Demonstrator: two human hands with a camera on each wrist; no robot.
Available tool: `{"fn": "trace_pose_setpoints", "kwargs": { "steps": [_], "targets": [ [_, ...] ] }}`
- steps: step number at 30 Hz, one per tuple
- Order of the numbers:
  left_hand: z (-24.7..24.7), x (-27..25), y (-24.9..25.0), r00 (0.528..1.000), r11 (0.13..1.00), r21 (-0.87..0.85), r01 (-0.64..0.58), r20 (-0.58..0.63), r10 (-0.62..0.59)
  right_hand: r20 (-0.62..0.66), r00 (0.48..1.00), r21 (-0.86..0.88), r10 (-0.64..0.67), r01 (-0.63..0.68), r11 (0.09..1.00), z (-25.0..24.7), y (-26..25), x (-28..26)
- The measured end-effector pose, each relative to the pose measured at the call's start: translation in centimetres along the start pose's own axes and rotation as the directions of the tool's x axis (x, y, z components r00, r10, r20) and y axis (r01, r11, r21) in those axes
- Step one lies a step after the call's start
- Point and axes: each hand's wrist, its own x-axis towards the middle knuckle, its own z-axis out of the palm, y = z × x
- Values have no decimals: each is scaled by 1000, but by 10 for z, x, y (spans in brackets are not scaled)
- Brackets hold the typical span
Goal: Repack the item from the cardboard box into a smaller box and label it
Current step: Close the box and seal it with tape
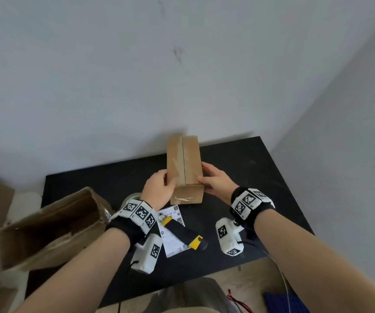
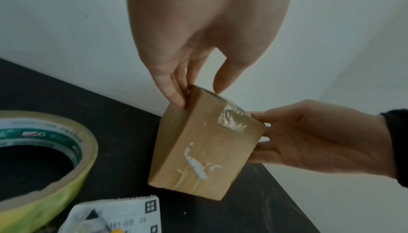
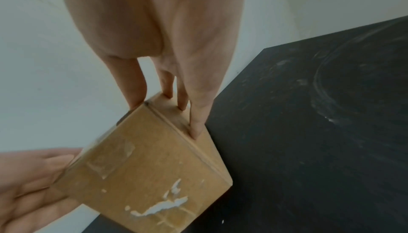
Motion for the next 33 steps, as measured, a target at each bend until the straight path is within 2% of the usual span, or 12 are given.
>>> {"fn": "trace_pose_setpoints", "kwargs": {
  "steps": [5, 11, 15, 18, 21, 25, 28, 33],
  "targets": [
    [5, -8, -3, 1000, 990, -142, -7, 24, 11, -29, 1000, -70, 7, -9, 997, -8, -7, 9],
    [12, -6, -6, 999, 996, -94, -6, 32, 9, -51, 998, -90, 47, -52, 995, -6, -12, 18],
    [14, -6, -11, 1000, 998, -62, -11, 11, 12, -69, 996, -211, 53, -66, 975, -9, -7, 20],
    [11, -5, -12, 1000, 997, -76, -8, 9, 9, -95, 995, -348, -14, -20, 937, -10, -7, 18],
    [4, -7, -9, 999, 996, -73, -46, -5, 46, -107, 986, -571, -127, 44, 820, -8, -11, 10],
    [-11, -15, -7, 993, 994, -40, -101, -68, 99, -34, 962, -835, -269, 121, 536, 3, -21, -7],
    [-23, -25, -11, 985, 991, 53, -123, -113, 129, 61, 940, -900, -335, 197, 388, 19, -25, -19],
    [-28, -44, -29, 988, 969, 216, -118, -77, 137, 171, 906, -929, -387, 279, 244, 48, -16, -30]
  ]
}}
